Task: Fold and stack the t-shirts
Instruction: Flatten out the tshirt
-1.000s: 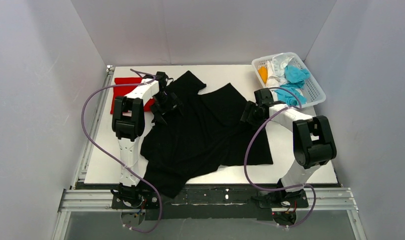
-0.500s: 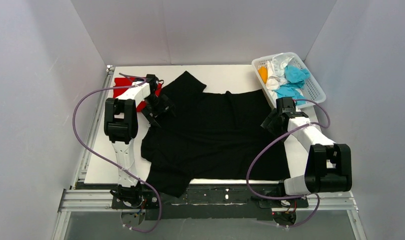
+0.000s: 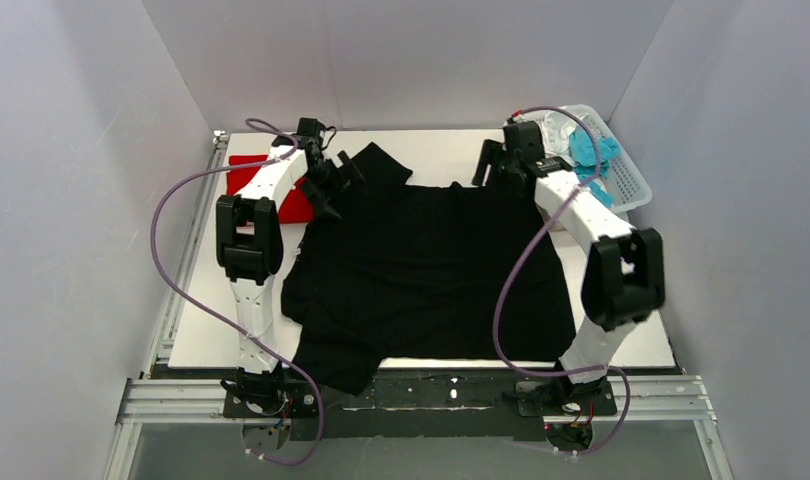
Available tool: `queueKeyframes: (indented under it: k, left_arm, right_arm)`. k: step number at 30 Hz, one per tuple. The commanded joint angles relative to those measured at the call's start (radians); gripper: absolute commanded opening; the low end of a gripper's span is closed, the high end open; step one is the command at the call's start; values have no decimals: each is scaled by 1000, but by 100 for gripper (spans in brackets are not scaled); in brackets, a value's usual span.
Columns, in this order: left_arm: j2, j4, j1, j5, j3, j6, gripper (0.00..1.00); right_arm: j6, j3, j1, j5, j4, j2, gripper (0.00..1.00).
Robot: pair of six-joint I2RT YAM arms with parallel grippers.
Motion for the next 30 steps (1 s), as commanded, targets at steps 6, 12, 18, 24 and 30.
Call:
queueKeyframes:
  k: [6, 12, 18, 24, 30]
  left_arm:
    - [265, -110, -59, 61, 230, -16, 98]
    - [347, -168, -35, -113, 261, -143, 98]
    - [410, -112, -1, -148, 308, -243, 98]
    - [530, -100, 23, -173, 494, -267, 98]
    - [618, 26, 50, -166, 574, -328, 98]
  right_arm:
    - [24, 318, 0, -25, -32, 393, 77]
    - [93, 379, -3, 3, -46, 502, 77]
    - [182, 440, -47, -32, -47, 619, 77]
    - [207, 664, -95, -85, -98, 761, 77]
    - [240, 838, -132, -130, -141, 847, 76]
